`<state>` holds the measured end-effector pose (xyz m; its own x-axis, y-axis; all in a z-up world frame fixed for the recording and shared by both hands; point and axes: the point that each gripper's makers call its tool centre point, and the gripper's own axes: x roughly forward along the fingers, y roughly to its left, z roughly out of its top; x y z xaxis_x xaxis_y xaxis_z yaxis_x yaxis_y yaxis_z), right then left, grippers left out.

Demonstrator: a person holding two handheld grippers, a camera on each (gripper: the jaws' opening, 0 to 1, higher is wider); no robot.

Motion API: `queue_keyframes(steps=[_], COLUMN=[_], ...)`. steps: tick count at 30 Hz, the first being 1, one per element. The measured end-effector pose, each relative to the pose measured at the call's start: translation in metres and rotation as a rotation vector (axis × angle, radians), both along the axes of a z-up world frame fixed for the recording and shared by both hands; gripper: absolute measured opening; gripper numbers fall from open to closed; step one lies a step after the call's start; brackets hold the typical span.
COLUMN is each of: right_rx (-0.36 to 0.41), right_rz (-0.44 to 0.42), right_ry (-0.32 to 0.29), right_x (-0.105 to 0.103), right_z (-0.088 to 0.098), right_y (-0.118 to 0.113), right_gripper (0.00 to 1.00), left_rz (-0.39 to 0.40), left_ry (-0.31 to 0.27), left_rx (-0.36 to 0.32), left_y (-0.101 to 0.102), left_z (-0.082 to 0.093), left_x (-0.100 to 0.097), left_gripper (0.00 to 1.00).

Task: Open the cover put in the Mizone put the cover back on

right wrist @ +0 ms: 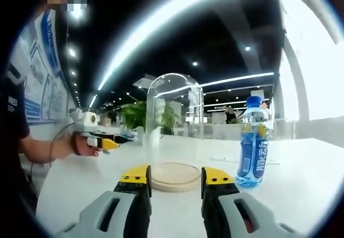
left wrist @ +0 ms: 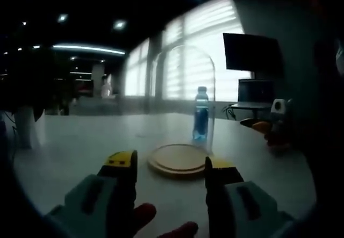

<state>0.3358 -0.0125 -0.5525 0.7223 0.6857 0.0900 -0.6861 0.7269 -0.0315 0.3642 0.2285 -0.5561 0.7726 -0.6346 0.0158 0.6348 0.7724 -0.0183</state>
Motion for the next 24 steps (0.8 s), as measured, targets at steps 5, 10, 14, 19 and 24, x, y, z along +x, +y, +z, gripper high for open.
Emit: queue_keyframes(steps=[5,10,14,19,24], right_rx=[-0.008,-0.004,0.006,0.011,-0.024], right_rz=[0.006,0.004,0.004,-0.008,0.000], right_ry=[0.005,0.006,0.015,0.025,0.005], right_x=[0.000,0.000,0.004,0.011,0.010], right_z=[-0.002,-0.002,-0.002,0.000,0.009], right_y=[0.002,0.001,0.000,-0.002,0.004], right_gripper=[0.31,0.33,0.33,0.33,0.35], left_rz=[-0.006,0.005,0.005,0.009,0.006], left_ry=[-0.003,-0.014,-0.011,0.002,0.008], left_rx=[-0.016,-0.029,-0.032,-0.051,-0.069], left_y=[0.000,0.003,0.003,0.005,0.004], left_z=[0.003,0.007,0.007,0.007,0.010], left_x=[-0.001,0.000,0.000,0.003,0.007], left_gripper=[0.46,0.53,0.52,0.52,0.52])
